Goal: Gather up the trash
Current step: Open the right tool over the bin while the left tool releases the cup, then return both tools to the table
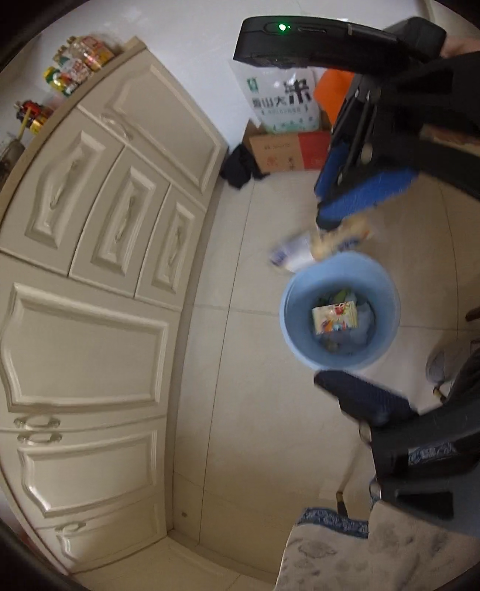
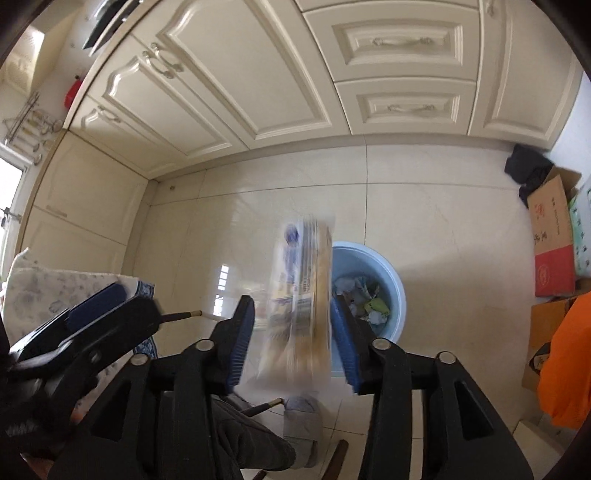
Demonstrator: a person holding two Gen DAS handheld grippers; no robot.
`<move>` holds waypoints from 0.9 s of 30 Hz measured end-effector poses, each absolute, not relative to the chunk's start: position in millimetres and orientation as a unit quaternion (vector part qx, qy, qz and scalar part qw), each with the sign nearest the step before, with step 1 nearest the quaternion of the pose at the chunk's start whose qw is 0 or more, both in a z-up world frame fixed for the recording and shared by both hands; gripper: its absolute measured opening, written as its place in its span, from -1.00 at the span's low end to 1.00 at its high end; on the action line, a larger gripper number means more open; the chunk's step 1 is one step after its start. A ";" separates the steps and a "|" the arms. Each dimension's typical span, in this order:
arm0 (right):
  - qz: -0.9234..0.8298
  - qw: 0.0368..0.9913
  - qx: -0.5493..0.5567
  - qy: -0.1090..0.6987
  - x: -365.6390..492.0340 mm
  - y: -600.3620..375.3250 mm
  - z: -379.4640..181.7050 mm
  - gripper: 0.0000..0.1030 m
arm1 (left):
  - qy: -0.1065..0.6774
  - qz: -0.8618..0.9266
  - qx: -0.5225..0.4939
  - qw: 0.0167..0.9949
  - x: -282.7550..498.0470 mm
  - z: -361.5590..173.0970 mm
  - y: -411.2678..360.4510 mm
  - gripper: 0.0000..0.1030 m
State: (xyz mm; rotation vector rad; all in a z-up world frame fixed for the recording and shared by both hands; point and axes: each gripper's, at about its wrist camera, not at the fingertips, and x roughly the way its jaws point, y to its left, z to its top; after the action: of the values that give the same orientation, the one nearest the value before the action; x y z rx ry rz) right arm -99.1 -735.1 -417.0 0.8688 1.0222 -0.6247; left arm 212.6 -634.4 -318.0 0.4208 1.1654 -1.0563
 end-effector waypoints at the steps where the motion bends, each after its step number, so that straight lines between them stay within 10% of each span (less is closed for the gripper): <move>1: -0.290 0.736 0.399 0.464 -101.4 -737.0 -418.8 0.38 | 0.515 -0.468 0.189 0.693 212.9 -319.7 -637.9 0.75; 5: -0.318 0.730 0.407 0.447 -111.4 -738.9 -416.5 1.00 | 0.512 -0.440 0.194 0.712 209.6 -322.1 -632.3 0.87; 27: -0.304 0.801 0.333 0.393 -69.0 -657.3 -269.5 1.00 | 0.408 -0.446 0.114 0.788 134.9 -162.5 -442.4 0.95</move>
State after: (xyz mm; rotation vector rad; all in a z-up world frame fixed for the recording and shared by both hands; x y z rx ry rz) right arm -69.0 -657.3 -269.5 0.7149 0.8420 -0.6517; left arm 134.9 -442.4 -162.5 0.2458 0.8784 -0.9610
